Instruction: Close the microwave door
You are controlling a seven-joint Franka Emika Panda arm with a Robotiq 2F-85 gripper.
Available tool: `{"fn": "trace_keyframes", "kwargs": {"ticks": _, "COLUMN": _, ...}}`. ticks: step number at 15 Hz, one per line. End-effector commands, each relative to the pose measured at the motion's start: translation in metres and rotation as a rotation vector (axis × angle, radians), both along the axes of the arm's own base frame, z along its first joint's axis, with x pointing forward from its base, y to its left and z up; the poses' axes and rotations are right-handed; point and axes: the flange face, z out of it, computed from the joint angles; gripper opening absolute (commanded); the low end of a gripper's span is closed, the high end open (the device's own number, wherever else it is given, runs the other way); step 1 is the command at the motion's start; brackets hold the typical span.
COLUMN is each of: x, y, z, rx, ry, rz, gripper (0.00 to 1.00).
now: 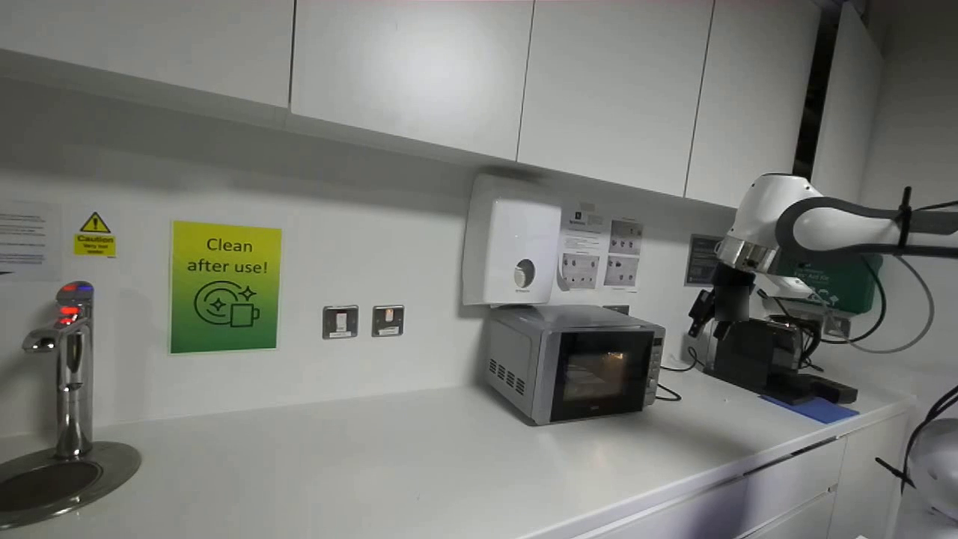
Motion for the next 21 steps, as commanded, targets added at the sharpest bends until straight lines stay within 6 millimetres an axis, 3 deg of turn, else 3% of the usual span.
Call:
{"fn": "trace_keyframes", "kwargs": {"ticks": 1, "x": -0.024, "y": -0.025, "z": -0.001, "rx": 0.01, "ry": -0.032, "rz": -0.056, "gripper": 1.0}}
{"fn": "trace_keyframes", "kwargs": {"ticks": 11, "x": -0.048, "y": -0.063, "z": -0.008, "rx": 0.03, "ry": -0.078, "rz": -0.111, "gripper": 1.0}}
{"fn": "trace_keyframes", "kwargs": {"ticks": 21, "x": -0.043, "y": -0.061, "z": -0.013, "rx": 0.029, "ry": -0.063, "rz": -0.121, "gripper": 1.0}}
